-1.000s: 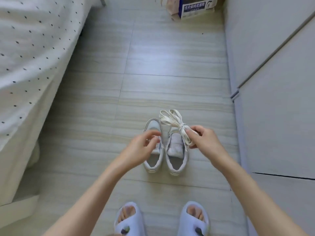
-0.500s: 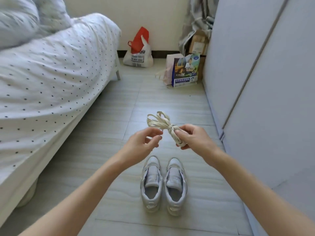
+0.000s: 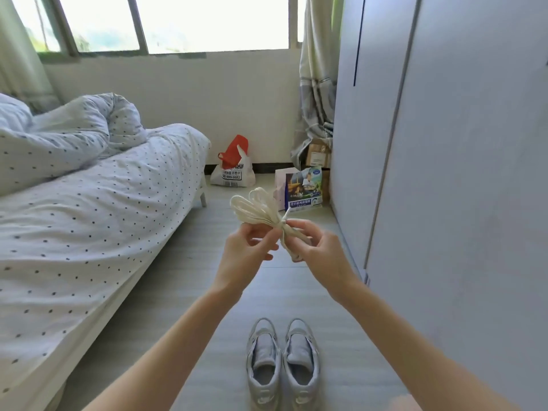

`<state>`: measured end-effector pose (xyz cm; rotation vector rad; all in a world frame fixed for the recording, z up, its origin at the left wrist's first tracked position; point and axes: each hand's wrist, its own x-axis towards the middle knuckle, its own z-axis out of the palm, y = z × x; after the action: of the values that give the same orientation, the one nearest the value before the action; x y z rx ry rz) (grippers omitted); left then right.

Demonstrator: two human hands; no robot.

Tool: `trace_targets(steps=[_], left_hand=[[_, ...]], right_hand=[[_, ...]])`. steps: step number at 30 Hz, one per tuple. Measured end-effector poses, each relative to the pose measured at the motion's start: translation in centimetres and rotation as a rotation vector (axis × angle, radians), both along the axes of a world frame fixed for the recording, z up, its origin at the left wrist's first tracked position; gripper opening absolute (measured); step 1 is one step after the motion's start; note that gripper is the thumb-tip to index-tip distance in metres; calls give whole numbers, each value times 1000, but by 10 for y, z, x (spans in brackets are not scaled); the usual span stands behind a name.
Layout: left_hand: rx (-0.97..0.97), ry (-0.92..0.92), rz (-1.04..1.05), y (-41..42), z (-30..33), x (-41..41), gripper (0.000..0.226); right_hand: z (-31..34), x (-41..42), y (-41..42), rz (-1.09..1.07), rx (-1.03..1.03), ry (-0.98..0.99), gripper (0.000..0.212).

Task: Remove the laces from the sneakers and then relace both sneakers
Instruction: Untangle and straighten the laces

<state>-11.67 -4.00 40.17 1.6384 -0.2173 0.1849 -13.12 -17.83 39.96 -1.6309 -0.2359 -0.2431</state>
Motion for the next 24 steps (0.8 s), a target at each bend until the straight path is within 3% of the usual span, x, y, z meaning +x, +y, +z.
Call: trace_targets(steps=[5, 9, 14, 24], left_hand=[[-5, -45, 51, 4, -14, 12, 4], [144, -176, 74, 9, -30, 17, 13], [298, -237, 96, 20, -48, 21, 7], [502, -310, 101, 18, -68, 21, 5]], right_hand=[[-9, 15, 6, 29, 88, 54, 17], [-25, 26, 3, 57, 91, 101, 4], [-50, 28, 1, 234, 248, 238, 19], [-70, 39, -5, 170, 282, 407, 8]])
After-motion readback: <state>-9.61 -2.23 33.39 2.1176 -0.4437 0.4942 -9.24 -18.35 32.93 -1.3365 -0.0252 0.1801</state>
